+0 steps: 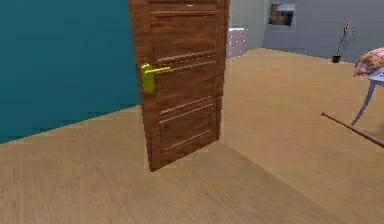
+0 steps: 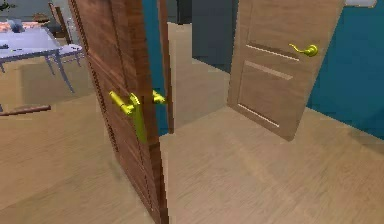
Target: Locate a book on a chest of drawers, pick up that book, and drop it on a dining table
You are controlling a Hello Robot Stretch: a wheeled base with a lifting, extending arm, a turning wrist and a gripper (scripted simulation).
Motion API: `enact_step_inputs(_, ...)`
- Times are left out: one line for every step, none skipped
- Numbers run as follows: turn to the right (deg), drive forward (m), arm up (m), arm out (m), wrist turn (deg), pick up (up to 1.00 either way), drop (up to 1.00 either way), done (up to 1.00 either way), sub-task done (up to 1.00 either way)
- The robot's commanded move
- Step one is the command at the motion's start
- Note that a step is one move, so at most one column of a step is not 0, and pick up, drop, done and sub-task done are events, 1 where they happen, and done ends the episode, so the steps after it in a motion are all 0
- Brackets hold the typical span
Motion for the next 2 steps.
enact_step_inputs(6.0, 0.0, 0.0, 0.0, 0.0, 0.0, 0.0, 0.0, 0.0)
enact_step_inputs(0.0, 0.45, 0.0, 0.0, 0.0, 0.0, 0.0, 0.0, 0.0)
